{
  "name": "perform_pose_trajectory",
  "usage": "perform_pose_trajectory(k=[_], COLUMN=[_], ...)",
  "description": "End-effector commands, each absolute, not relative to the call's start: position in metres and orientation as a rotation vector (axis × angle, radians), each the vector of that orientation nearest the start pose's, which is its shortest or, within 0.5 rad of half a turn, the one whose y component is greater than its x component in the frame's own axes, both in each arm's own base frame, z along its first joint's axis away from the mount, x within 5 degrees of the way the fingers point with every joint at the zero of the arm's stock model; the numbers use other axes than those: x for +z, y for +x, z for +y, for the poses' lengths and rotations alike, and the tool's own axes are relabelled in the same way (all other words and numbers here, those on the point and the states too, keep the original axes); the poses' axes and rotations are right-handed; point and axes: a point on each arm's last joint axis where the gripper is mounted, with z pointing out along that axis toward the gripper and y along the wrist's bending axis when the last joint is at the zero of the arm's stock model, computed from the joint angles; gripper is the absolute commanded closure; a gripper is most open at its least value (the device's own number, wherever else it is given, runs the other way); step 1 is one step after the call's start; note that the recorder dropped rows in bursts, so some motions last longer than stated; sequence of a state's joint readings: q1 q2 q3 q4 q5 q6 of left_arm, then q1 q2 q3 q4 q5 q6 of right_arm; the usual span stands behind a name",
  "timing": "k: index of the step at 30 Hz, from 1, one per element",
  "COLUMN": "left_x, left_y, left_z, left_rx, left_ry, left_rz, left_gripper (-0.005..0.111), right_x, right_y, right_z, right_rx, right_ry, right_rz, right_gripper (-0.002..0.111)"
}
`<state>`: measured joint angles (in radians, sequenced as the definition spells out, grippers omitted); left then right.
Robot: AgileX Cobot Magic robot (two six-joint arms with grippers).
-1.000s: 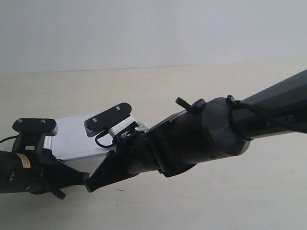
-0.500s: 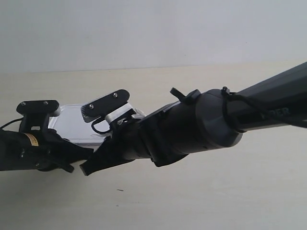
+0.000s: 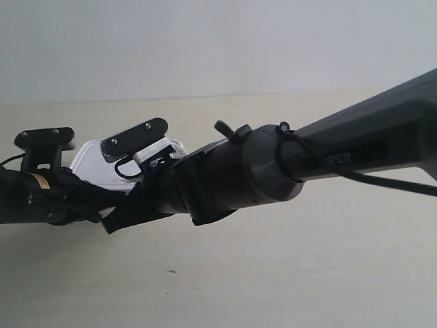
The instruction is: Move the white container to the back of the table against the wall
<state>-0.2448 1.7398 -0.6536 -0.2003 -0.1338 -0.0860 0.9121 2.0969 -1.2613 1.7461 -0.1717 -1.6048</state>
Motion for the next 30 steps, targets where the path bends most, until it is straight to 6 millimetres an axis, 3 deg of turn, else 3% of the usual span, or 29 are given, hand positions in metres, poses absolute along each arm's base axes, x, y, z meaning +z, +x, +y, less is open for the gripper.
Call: perform_pose_trajectory(k=[1,18,30], left_x=[0.128,0.126,0.123], left_y=[0.305,0.339,0.361], left_z=[-0.068,-0.077,-0.052], left_rx=[-0.197,-0.2,-0.153], left_ry=[-0.069,-0.044,-0.1], left_rz=[2.422,2.423,2.396], left_gripper=[0.107,0.107,0.107], right_x=[0.129,0.121,0.112], right_y=[0.287,0.312,0.334], right_z=[0.337,0.351,0.364], right_rx=[0.293,0.186,0.054], right_ry=[-0.797,-0.802,-0.803], right_rz=[2.21,2.154,2.095], right_gripper=[0.108,0.108,0.108])
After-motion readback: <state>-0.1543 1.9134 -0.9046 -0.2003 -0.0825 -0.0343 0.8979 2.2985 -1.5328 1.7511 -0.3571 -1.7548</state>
